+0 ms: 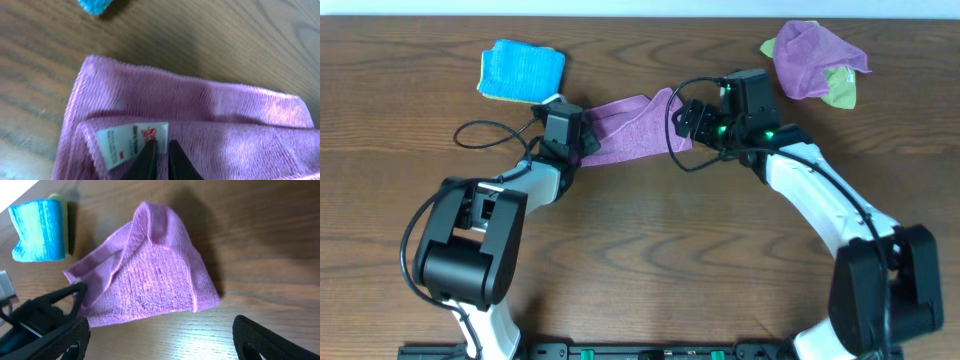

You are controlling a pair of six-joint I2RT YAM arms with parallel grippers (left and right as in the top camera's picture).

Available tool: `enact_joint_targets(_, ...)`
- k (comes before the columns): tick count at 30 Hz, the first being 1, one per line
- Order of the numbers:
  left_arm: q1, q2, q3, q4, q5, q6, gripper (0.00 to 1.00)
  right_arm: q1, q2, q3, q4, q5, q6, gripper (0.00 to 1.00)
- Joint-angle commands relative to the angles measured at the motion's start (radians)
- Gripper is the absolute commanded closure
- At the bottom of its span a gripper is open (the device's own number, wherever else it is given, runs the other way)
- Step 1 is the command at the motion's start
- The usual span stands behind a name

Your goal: Fold the cloth

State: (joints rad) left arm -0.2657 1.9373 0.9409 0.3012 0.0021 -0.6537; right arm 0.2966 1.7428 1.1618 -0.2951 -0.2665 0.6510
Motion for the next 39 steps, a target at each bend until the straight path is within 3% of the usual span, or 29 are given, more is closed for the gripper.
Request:
enact_joint_targets(1, -0.003, 0.032, 0.045, 0.0, -0.019, 0.011, 0.91, -0.008, 0.065, 0.001, 0.008, -0.062, 0.033, 0.08)
enact_joint_targets(18, -0.003, 0.043, 0.046, -0.047, -0.032, 0.011, 0.94, -0.007, 0.237, 0.001, 0.15, -0.075, 0.096, 0.08)
enact_joint_targets(32, -0.003, 0.043, 0.046, -0.062, -0.032, 0.041, 0.94, 0.027, 0.339, 0.001, 0.35, -0.082, 0.156, 0.18)
enact_joint_targets(35, -0.003, 0.043, 0.046, -0.062, -0.032, 0.041, 0.94, 0.043, 0.363, 0.001, 0.401, -0.074, 0.156, 0.25)
enact_joint_targets(39, -0.002, 0.043, 0.046, -0.062, -0.035, 0.041, 0.94, 0.047, 0.371, 0.001, 0.45, -0.047, 0.113, 0.57)
